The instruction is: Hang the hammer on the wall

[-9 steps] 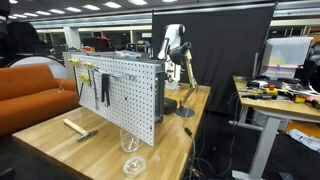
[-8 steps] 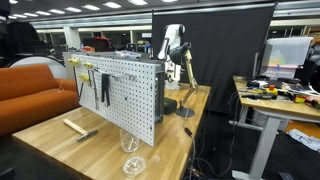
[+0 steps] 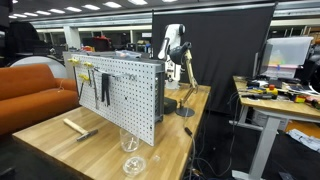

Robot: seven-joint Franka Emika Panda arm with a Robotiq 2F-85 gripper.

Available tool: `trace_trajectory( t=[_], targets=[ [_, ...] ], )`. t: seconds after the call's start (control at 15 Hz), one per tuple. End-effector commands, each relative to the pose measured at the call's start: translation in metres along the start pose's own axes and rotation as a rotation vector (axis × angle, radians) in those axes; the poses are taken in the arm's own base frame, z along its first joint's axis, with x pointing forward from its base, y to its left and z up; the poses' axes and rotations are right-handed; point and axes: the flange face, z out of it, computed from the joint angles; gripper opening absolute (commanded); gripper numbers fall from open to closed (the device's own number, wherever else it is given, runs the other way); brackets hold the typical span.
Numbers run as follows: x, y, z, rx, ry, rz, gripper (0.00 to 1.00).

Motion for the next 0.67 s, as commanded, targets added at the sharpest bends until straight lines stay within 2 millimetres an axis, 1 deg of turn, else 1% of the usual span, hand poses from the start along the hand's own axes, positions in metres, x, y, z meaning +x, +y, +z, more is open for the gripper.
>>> trace_trajectory(
  t=[0.0, 0.07, 0.13, 0.2, 0.6],
  targets=[
    [0.02, -0.023, 0.026, -0.053, 0.028, -0.046, 1.0],
    [0.011, -0.019, 0.019, -0.028, 0.017, -0.033, 1.0],
    [0.016, -0.024, 0.027, -0.042, 0.014, -0.042, 1.0],
    [0.02, -0.026, 0.031, -0.047, 0.01, -0.044, 1.0],
    [0.021, -0.026, 0.028, -0.043, 0.024, -0.041, 1.0]
  ],
)
